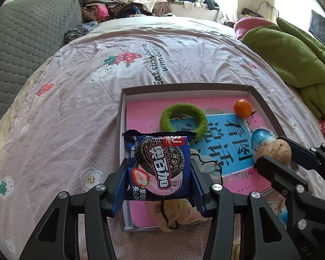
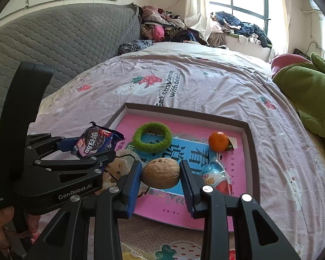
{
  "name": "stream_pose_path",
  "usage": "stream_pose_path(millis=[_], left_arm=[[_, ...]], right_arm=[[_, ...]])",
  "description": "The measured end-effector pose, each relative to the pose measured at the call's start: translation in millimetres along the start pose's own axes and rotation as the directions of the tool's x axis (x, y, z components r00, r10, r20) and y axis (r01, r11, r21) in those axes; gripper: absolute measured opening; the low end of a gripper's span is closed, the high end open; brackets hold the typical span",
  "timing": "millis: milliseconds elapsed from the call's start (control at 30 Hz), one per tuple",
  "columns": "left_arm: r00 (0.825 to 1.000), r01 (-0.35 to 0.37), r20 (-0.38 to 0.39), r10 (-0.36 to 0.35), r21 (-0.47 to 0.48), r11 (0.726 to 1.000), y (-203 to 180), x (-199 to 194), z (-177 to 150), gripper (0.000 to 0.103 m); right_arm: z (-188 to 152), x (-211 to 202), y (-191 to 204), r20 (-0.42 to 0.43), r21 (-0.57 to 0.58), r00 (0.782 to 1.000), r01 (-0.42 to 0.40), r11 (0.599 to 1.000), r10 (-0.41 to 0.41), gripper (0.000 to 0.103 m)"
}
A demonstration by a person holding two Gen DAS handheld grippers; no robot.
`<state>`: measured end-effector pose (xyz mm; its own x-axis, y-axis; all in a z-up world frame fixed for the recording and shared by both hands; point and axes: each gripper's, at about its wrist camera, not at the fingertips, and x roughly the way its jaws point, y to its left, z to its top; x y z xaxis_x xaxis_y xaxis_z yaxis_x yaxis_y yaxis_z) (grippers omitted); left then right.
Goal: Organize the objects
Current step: 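Carry the cookie packet and walnut over the pink tray and lower them, then open both grippers to drop the cookie packet and walnut into the tray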
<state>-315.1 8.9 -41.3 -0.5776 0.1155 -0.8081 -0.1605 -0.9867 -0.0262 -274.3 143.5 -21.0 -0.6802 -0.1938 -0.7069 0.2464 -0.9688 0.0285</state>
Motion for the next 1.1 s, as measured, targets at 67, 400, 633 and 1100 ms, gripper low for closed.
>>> stream_pose_path(millis=[67,400,633,1100], left_arm=[[1.0,-0.002,-0.006,0.002,0.009,1.0,0,4,0,0.053],[0.999,0.005,-0.036,-0.004,0.023,1.0,-6,23,0,0.053],[0.999,0.001,-0.049,0.001,0.028,1.0,-8,30,-1,0.053],[0.998,0.007,-0.06,-0.005,0.021,1.0,-8,39,-5,0.054]], right_arm=[[-1,6,1,-0.011,-0.005,1.0,0.006,1.0,-0.006,0.036],[-10,26,-4,-0.056,-0.009,0.998,0.019,1.0,-0.02,0.036],[-15,38,-6,-0.084,-0.01,0.996,0.022,1.0,-0.023,0.036],[-25,59,-6,-0.152,-0.034,0.987,0.042,0.999,-0.047,0.036]])
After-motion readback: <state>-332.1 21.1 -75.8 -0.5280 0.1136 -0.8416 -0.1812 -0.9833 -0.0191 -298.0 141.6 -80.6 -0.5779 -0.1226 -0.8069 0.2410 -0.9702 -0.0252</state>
